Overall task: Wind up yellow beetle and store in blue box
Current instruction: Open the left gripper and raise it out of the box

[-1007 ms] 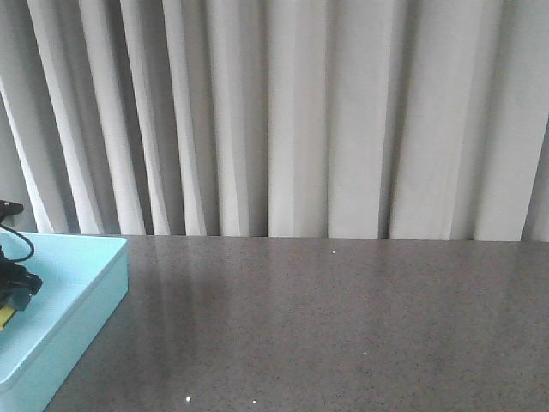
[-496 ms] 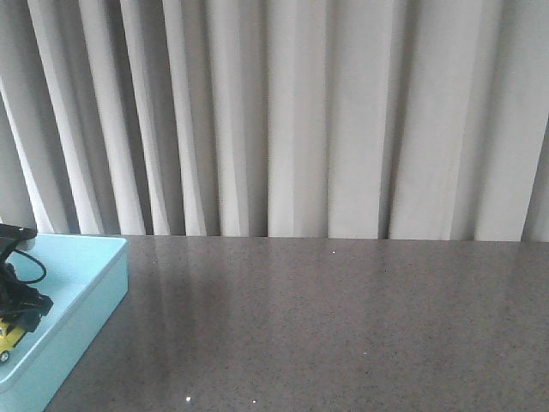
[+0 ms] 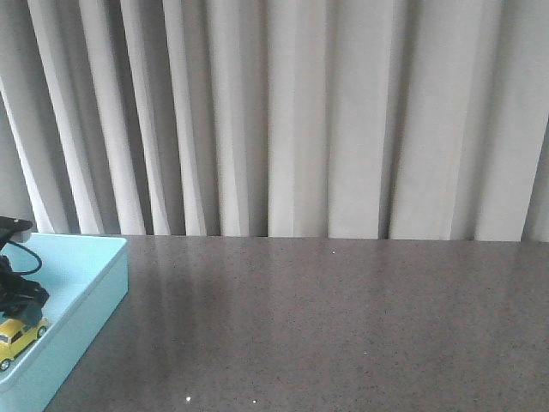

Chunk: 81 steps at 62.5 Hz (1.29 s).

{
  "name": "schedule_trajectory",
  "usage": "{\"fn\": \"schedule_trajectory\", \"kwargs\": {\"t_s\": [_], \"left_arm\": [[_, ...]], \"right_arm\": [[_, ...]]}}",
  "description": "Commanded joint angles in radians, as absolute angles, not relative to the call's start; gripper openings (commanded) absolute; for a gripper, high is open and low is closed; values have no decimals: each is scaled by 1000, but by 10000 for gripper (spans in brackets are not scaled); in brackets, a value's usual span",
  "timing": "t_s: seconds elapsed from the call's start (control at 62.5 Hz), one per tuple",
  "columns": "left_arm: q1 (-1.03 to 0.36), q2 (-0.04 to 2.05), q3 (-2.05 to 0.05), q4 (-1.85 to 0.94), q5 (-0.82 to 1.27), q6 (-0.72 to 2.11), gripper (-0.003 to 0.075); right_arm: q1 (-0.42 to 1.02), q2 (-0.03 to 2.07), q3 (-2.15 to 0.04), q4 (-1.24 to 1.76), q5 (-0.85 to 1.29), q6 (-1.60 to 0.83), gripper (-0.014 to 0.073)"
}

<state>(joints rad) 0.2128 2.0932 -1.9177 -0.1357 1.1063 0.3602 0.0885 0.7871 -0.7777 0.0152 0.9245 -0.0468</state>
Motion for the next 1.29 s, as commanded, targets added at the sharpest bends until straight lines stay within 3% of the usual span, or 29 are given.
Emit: {"fn": "schedule_trajectory", "kwargs": {"t_s": [0.0, 0.448, 0.592, 0.991, 1.279], "left_arm": [[212, 1984, -1947, -199, 1097, 350, 522], [211, 1734, -1941, -296, 1252, 350, 522], [208, 1616, -1853, -296, 1242, 326, 522], [178, 1226, -1400, -319, 905, 328, 521], [-34, 946, -1116, -283, 716, 362, 521]], "right_arm": [[88, 783, -806, 11, 876, -52, 537], [88, 783, -806, 11, 876, -52, 537], [88, 783, -806, 11, 876, -52, 537], [88, 783, -806, 11, 876, -52, 537], [88, 783, -806, 11, 876, -52, 537]]}}
